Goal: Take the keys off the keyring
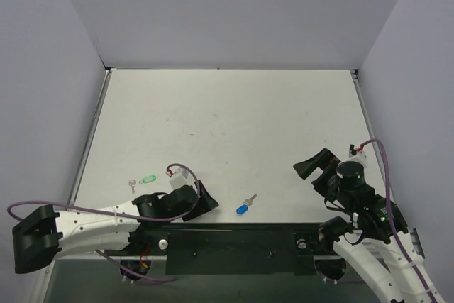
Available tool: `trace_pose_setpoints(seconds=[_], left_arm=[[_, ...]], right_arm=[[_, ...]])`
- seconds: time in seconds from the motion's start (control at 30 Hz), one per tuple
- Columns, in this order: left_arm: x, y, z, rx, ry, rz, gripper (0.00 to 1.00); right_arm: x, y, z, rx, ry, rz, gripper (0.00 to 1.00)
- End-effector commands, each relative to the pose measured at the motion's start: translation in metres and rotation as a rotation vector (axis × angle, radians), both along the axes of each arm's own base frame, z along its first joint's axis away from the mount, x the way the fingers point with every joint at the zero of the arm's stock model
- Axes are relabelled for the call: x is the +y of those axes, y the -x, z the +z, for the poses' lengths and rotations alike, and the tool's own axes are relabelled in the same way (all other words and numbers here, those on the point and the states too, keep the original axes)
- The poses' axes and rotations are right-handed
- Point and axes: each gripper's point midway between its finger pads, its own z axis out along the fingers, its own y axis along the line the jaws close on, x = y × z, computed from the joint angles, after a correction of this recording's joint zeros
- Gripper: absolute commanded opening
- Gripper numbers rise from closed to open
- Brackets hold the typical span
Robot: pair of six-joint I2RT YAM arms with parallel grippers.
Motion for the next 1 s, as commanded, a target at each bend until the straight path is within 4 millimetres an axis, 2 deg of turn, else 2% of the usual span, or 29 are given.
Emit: trace_pose_setpoints(seconds=[0.0, 0.03, 0.2, 0.27, 0.3, 0.5, 0.73, 0.97], left_arm=[[-0.035, -0.014, 0.029, -0.101, 0.115, 0.101, 0.82], [-0.04, -0.006, 0.026, -0.09, 0.117, 0.093, 0.81], [-0.051, -0.004, 0.028, -0.118, 0.155, 0.12, 0.78], [-0.051, -0.003, 0.023, -0.116, 0.143, 0.129, 0.77], [-0.058, -0.004, 0.028, -0.12, 0.176, 0.13, 0.76], [-0.076, 0.0, 0.017, -0.082, 0.219, 0.113, 0.72], [-0.105, 0.008, 0.007, -0.054, 0.19, 0.061, 0.67], [-0.109, 0.012, -0.001, -0.032, 0.179, 0.058, 0.64]], right_arm=[[-0.011, 0.002, 0.009, -0.03, 0.021, -0.045, 0.95], [-0.012, 0.002, 0.011, -0.035, 0.021, -0.049, 0.95], [-0.014, 0.002, 0.01, -0.037, 0.018, -0.06, 0.95], [-0.014, 0.001, 0.009, -0.036, 0.025, -0.062, 0.95], [-0.015, 0.001, 0.01, -0.038, 0.027, -0.063, 0.95], [-0.014, -0.003, 0.01, -0.033, 0.043, -0.056, 0.95], [-0.014, -0.005, 0.016, -0.044, 0.053, -0.05, 0.95], [-0.014, -0.004, 0.018, -0.046, 0.048, -0.053, 0.95]])
